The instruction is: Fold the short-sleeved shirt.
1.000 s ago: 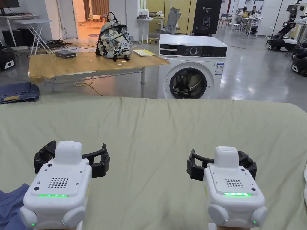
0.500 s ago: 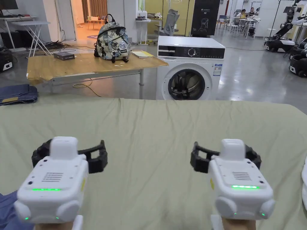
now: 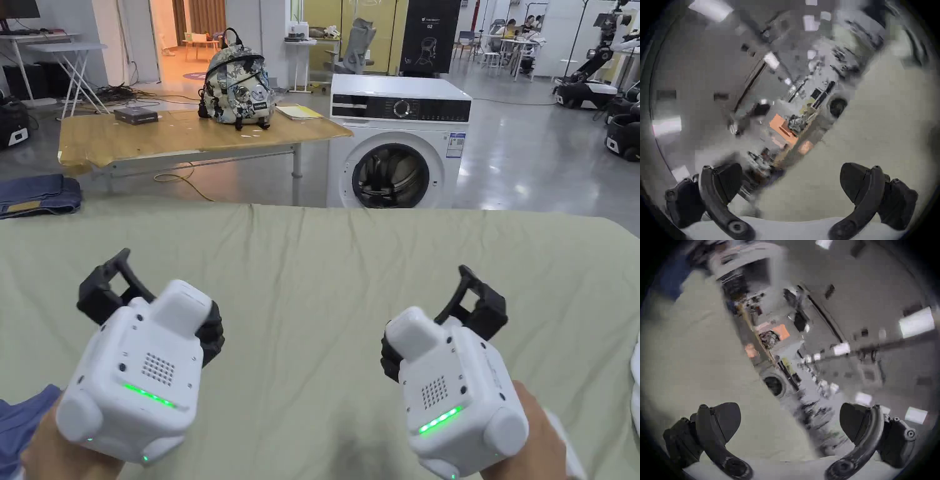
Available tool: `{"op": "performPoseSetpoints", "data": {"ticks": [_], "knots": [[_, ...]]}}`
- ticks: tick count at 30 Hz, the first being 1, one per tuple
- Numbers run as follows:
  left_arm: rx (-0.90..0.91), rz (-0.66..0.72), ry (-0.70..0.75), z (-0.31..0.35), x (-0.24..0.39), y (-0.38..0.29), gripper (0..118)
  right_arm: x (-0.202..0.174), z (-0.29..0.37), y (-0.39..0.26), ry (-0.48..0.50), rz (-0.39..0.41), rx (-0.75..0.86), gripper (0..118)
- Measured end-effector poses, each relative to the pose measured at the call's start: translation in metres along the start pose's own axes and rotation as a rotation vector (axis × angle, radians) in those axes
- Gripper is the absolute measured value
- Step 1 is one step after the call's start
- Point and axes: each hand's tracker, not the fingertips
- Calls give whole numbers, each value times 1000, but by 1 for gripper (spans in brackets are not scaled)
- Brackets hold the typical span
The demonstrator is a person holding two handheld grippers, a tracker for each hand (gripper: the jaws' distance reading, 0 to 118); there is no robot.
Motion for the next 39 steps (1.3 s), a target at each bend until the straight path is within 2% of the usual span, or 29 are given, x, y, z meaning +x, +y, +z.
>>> {"op": "performPoseSetpoints", "data": {"ticks": [1,4,6,7,9,13,19,25,28,29,30,31,32,33,34,37,39], "knots": [[-15,170,-14,0,-10,0,118,6,-2,0,20,-160,-48,118],[-13,575,-38,-5,-30,-17,118,19,-4,-8,60,-546,-130,118],[7,713,-48,-6,-35,-25,118,21,-1,-15,68,-721,-144,118],[19,752,-62,-6,-37,-29,118,21,0,-17,57,-771,-162,118],[21,767,-64,-4,-31,-33,118,20,2,-20,39,-811,-175,118],[72,778,-85,2,-25,-37,118,17,11,-19,5,-815,-138,118],[38,673,-21,3,-22,-31,118,21,12,-7,21,-731,-123,118],[-12,526,-17,4,-17,-22,118,19,13,-10,19,-716,-137,118],[-18,514,-48,5,-18,-22,115,17,15,-11,19,-723,-147,116],[-20,514,-49,6,-17,-22,107,16,16,-11,18,-725,-145,108],[-16,515,-50,8,-17,-22,91,15,18,-11,15,-725,-141,92],[-8,509,-44,9,-15,-22,60,13,20,-9,4,-719,-130,61],[-6,499,-34,9,-15,-22,36,12,20,-8,-12,-707,-127,34],[-11,492,-30,9,-14,-21,19,12,20,-7,-21,-698,-127,10],[-21,489,-31,9,-15,-21,11,13,20,-7,-17,-703,-123,0],[-57,503,-51,10,-16,-18,0,16,24,-1,-5,-705,-108,0],[-64,481,3,12,-11,-18,0,16,24,2,-23,-687,-121,0]]}}
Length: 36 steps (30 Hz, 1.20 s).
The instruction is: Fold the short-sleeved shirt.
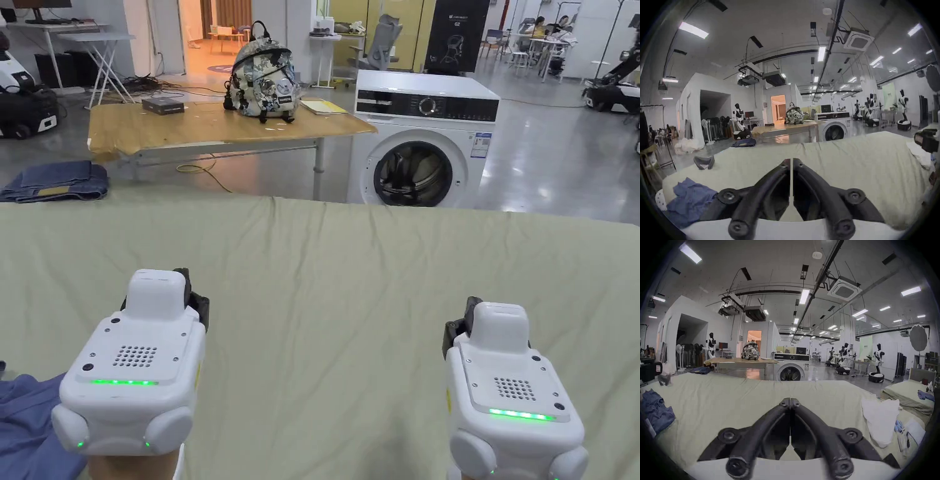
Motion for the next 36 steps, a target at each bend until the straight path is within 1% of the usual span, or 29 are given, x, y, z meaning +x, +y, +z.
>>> {"op": "performPoseSetpoints", "data": {"ticks": [3,4,5,6,11,15,19,20,23,27,29,31,34,35,36], "knots": [[-30,52,-26,-2,-7,-1,0,0,1,4,12,-19,-15,0],[-36,46,-13,-3,-8,-2,0,-1,1,4,10,-23,-21,0],[-46,50,-12,-4,-11,-3,0,-2,1,4,9,-22,-24,0],[-86,77,-44,-6,-16,-4,0,-3,2,4,9,-21,-28,0],[-148,123,-40,-1,-49,-15,0,-14,3,-2,50,4,-55,0],[-228,154,-11,0,-102,-27,0,-25,1,-9,83,19,-82,0],[-326,145,32,2,-165,-36,0,-33,-2,-15,118,29,-106,0],[-374,147,64,2,-179,-39,0,-35,-3,-16,123,34,-111,0],[-433,148,117,2,-224,-44,0,-40,-5,-20,143,42,-129,0],[-586,145,150,-8,-283,-62,0,-44,-8,-25,158,50,-149,0],[-660,179,126,-10,-303,-70,0,-45,-9,-27,161,53,-159,0],[-749,237,54,-15,-322,-79,0,-45,-10,-29,165,56,-172,0],[-819,252,9,-18,-331,-92,0,-45,-12,-31,166,59,-185,0],[-834,249,3,-20,-332,-96,2,-44,-12,-31,167,60,-188,0],[-857,247,-4,-22,-333,-100,6,-44,-12,-32,167,61,-191,0]]}}
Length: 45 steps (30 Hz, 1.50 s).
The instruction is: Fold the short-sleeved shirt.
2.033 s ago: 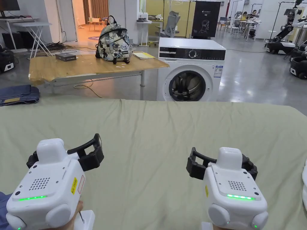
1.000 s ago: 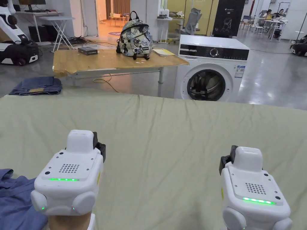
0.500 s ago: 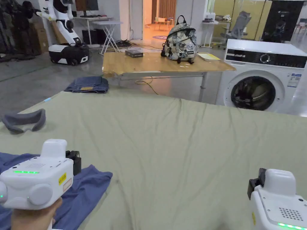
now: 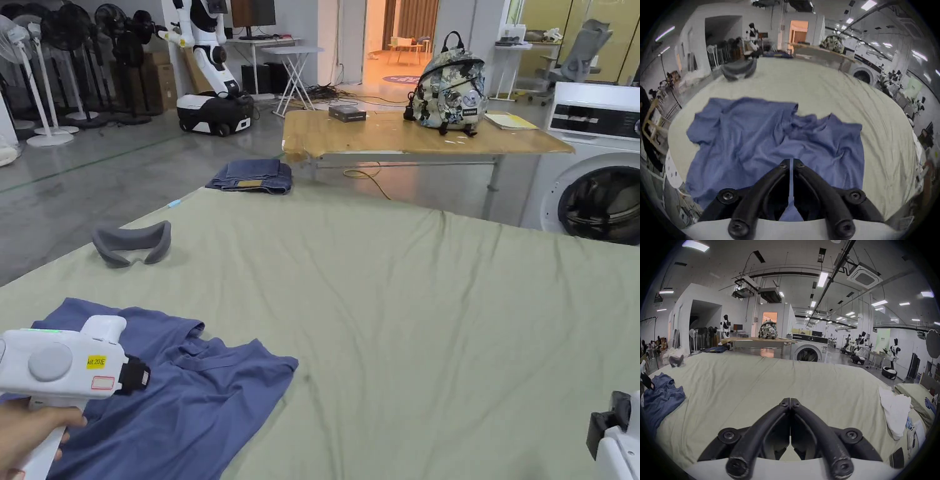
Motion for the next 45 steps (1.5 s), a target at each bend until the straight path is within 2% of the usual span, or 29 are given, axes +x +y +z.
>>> {"op": "performPoseSetpoints", "data": {"ticks": [1,4,6,7,8,13,15,17,18,19,20,24,34,38,42,45], "knots": [[-20,3,-15,-8,-2,-1,16,0,0,0,1,0,-3,0],[-53,-3,-18,-21,-2,-4,28,1,2,-2,1,8,-6,0],[-82,-26,-12,-28,6,-12,56,2,3,-2,-1,18,-6,0],[-100,-46,6,-33,10,-13,79,2,3,-3,-3,22,-8,0],[-102,-60,13,-36,11,-15,91,2,4,-3,-1,24,-8,0],[-112,-84,59,-45,11,-19,92,5,4,-5,-4,18,-21,0],[-115,-115,85,-45,17,-20,85,5,4,-6,-5,21,-25,0],[-101,-112,95,-44,20,-20,55,5,4,-8,-5,24,-28,0],[-84,-112,88,-42,22,-21,35,5,4,-8,-4,23,-28,0],[-64,-128,103,-42,27,-22,11,5,4,-9,-3,21,-29,0],[-55,-156,129,-43,31,-23,4,5,4,-9,-4,19,-30,0],[-40,-193,145,-41,44,-34,1,6,4,-11,-1,13,-36,0],[202,-36,43,20,44,-8,0,17,5,-6,-17,-17,-26,0],[298,-58,50,44,57,15,0,25,6,-1,-29,-36,-15,0],[425,-33,-37,91,85,43,0,33,9,3,-43,-49,-5,0],[476,-117,-60,109,116,68,0,42,13,6,-56,-55,4,0]]}}
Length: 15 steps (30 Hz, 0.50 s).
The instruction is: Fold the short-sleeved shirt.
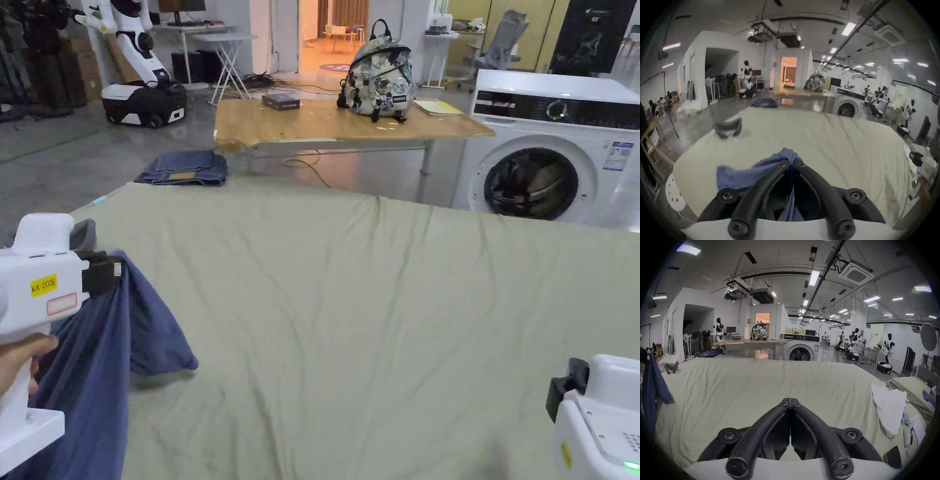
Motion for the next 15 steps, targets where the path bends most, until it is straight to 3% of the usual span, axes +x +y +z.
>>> {"op": "performPoseSetpoints", "data": {"ticks": [6,15], "knots": [[73,-102,-132,-10,66,45,0,20,6,6,-34,-41,8,0],[81,-162,-456,-38,240,71,0,49,20,10,-89,-56,23,0]]}}
